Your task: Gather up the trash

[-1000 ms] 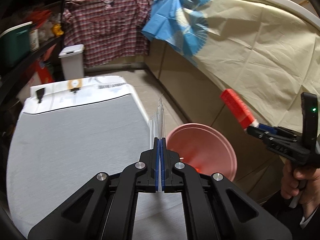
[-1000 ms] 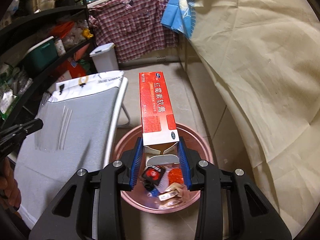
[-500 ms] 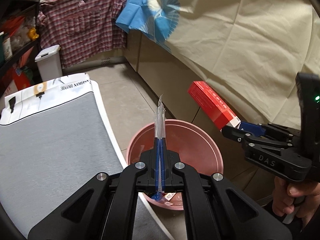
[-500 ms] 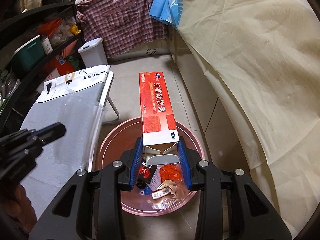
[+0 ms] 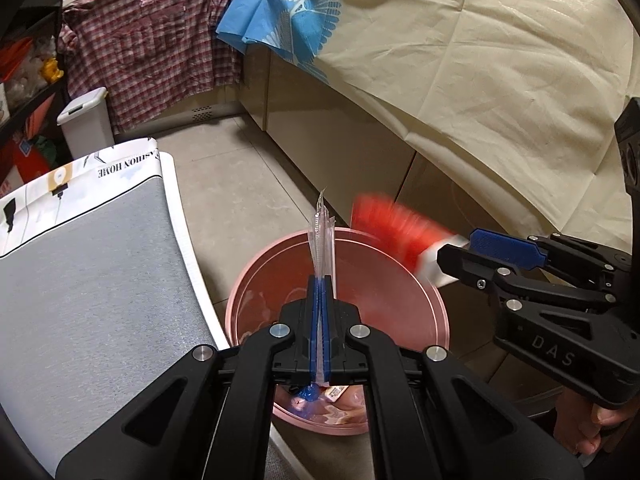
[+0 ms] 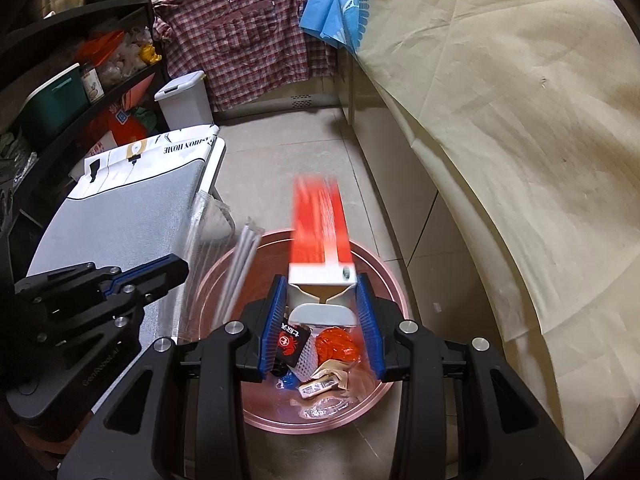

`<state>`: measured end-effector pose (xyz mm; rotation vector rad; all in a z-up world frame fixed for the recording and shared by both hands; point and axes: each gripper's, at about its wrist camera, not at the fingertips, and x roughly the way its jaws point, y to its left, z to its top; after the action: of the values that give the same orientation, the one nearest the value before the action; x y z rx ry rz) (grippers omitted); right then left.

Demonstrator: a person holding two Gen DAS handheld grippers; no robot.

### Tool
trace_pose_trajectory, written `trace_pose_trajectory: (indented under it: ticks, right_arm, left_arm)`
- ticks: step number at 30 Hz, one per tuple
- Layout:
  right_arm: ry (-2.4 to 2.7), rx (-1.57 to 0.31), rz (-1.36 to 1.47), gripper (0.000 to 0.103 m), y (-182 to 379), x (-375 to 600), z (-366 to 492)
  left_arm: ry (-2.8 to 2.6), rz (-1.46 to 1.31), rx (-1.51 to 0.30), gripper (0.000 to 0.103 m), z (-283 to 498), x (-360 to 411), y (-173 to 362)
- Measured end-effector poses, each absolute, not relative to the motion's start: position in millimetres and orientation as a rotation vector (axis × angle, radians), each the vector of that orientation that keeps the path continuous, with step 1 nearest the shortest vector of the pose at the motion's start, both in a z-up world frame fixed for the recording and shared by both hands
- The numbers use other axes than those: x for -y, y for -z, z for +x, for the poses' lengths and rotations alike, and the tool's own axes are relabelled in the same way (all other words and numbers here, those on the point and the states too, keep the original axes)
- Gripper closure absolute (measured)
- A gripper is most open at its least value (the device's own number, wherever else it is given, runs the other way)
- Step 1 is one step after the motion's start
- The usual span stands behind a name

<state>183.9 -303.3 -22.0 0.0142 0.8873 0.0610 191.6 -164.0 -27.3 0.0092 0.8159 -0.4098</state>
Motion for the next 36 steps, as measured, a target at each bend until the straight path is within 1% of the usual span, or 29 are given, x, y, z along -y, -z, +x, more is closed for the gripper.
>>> trace_pose_trajectory:
  ticks: [1, 2, 3, 4, 5, 9, 12, 15, 16, 17, 19, 21, 23, 24, 26, 31, 36]
  right_arm:
    - [-0.061, -0.889, 0.014, 0.064, 23, 304, 184]
    - [-0.06, -0.89, 0.015, 0.061, 23, 304, 184]
    - [-0.056, -0.89, 0.014, 0.058, 23, 305, 185]
    - [-0.055, -0.89, 0.013, 0.056, 23, 305, 185]
    - [-0.054, -0.888, 0.012, 0.056, 23, 305, 185]
    - [-0.048, -0.878, 0.004, 0.052, 22, 304, 184]
    - [-0.036, -0.843, -0.027, 0.051, 17, 300, 179]
    - [-0.02, -0.787, -0.056, 0.046, 8, 296, 169]
    - [-0.011, -0.759, -0.056, 0.044, 2, 295, 164]
    - [-0.006, -0.737, -0.05, 0.042, -2, 295, 159]
    - [-0.002, -0.706, -0.037, 0.037, -10, 294, 152]
    - [0.003, -0.672, -0.033, 0.036, -17, 293, 144]
    - [0.005, -0.63, -0.018, 0.032, -26, 292, 129]
    - [0.005, -0.619, -0.01, 0.03, -28, 292, 124]
    - [0.009, -0.588, 0.011, 0.019, -35, 291, 106]
    - [0.055, -0.536, -0.017, 0.006, -47, 282, 69]
    - [0.051, -0.536, -0.051, 0.006, -50, 272, 32]
  left_arm:
    - [0.407, 0.008, -0.816, 0.097, 192, 163, 27]
    - [0.404, 0.007, -0.819, 0.091, 192, 162, 28]
    - [0.4, 0.002, -0.819, 0.087, 191, 161, 28]
    - [0.395, -0.002, -0.817, 0.081, 190, 159, 27]
    - [0.392, -0.005, -0.815, 0.076, 190, 158, 27]
    - [0.388, -0.011, -0.806, 0.075, 185, 151, 23]
    - [0.383, -0.017, -0.791, 0.07, 178, 144, 17]
    - [0.374, -0.025, -0.768, 0.061, 168, 135, 8]
    - [0.37, -0.028, -0.757, 0.055, 163, 131, 5]
    - [0.367, -0.028, -0.75, 0.051, 159, 128, 2]
    - [0.357, -0.027, -0.734, 0.049, 146, 120, -5]
    - [0.349, -0.033, -0.727, 0.046, 138, 113, -10]
    - [0.332, -0.044, -0.714, 0.039, 125, 104, -15]
    - [0.321, -0.05, -0.704, 0.039, 116, 100, -18]
    - [0.305, -0.063, -0.687, 0.035, 102, 92, -22]
    - [0.213, -0.094, -0.67, 0.035, 69, 77, -23]
    - [0.131, -0.067, -0.664, 0.034, 36, 74, -23]
